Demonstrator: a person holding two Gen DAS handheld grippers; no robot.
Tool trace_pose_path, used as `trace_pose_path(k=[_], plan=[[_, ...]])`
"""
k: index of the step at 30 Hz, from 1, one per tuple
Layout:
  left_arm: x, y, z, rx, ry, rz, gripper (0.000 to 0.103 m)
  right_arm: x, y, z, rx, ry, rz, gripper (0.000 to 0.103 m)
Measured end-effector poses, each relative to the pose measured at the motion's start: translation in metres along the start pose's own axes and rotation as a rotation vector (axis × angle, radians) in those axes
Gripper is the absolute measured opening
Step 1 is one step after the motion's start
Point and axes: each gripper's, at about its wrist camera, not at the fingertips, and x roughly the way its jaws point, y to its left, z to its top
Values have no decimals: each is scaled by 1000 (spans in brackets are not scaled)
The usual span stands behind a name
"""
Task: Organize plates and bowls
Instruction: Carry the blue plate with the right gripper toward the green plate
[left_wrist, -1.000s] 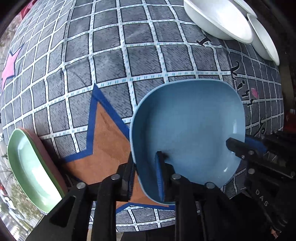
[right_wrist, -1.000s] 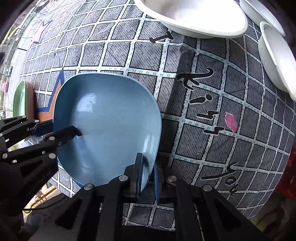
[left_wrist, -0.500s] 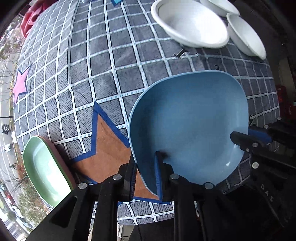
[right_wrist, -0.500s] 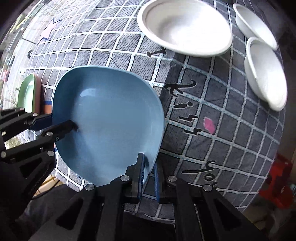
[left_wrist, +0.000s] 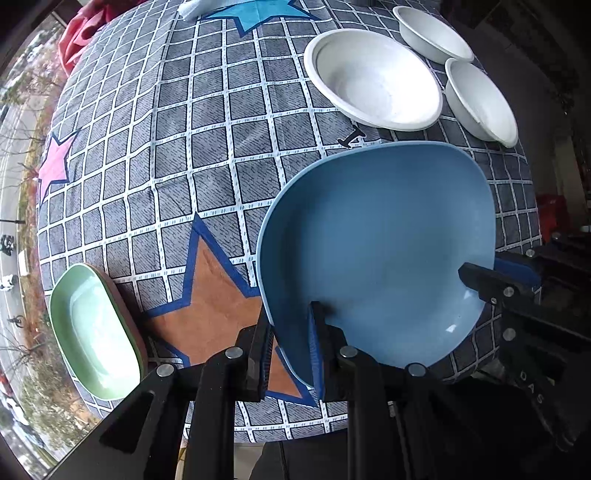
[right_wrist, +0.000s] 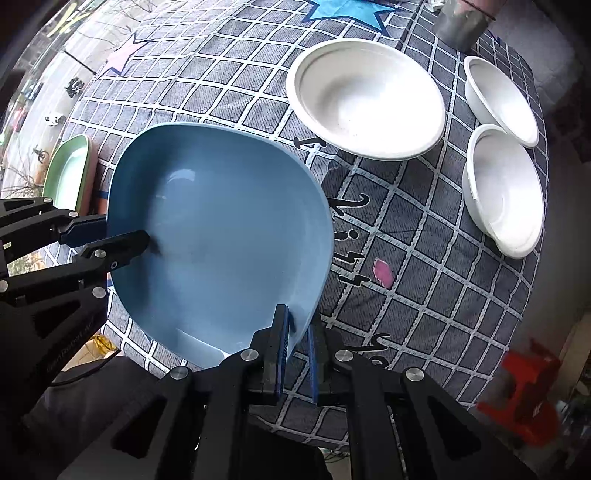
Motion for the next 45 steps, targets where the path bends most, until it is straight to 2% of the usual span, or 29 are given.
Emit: trace_pose_path(k=[1,15,22,28,34,45], plan=[[-5,14,0,-1,3,1,19,-1,1,0,-4,1,1,11],[-9,20,-34,-27,4,44,20,1,21,-1,-83,7,9,11],[-10,51,-51,-90,-6,52,20,5,32,10,-116,47,17,11],[-21,75,-66,-144,-24,62,20,-7,45,25,-109,11,23,11],[-28,96,-80,-203,-28,40,20,-2,67,30,-134,48,47,11],[-30,125,-95,-270,-33,46,20,12,118,46,-232,59,28,11]])
